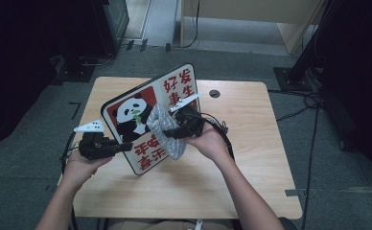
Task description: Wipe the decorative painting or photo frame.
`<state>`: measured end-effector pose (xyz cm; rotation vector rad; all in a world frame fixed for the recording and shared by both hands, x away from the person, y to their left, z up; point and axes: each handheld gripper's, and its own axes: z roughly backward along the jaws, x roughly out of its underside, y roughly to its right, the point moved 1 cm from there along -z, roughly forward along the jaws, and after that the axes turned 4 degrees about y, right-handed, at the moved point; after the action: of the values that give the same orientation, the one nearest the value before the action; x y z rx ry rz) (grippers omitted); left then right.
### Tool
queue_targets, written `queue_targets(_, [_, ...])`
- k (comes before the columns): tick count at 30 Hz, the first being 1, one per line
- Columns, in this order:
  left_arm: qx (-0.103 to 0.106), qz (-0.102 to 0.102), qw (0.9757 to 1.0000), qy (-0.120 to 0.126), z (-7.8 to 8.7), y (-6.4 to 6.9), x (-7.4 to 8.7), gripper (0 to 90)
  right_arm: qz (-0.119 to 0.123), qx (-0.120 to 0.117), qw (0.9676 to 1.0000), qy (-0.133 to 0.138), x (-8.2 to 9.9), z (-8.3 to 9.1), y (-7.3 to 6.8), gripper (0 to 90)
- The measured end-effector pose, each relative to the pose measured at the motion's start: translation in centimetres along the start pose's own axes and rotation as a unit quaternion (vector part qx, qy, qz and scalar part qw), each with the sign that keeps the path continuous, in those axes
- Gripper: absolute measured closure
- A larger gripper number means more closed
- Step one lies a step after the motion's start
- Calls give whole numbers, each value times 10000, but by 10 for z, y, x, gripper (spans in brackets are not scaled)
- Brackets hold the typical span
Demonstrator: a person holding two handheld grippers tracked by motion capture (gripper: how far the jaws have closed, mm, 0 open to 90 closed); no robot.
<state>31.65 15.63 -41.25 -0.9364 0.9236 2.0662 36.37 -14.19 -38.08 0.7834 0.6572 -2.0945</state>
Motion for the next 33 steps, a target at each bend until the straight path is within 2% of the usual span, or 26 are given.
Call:
queue_targets(23, [4, 11, 10000, -15, 0, 0, 0, 782, -31, 13, 9999, -165, 25, -16, 0, 611])
queue_targets(33, [1, 3, 10000, -25, 0, 1, 0, 782, -13, 72, 9996, -271, 45, -27, 1, 610])
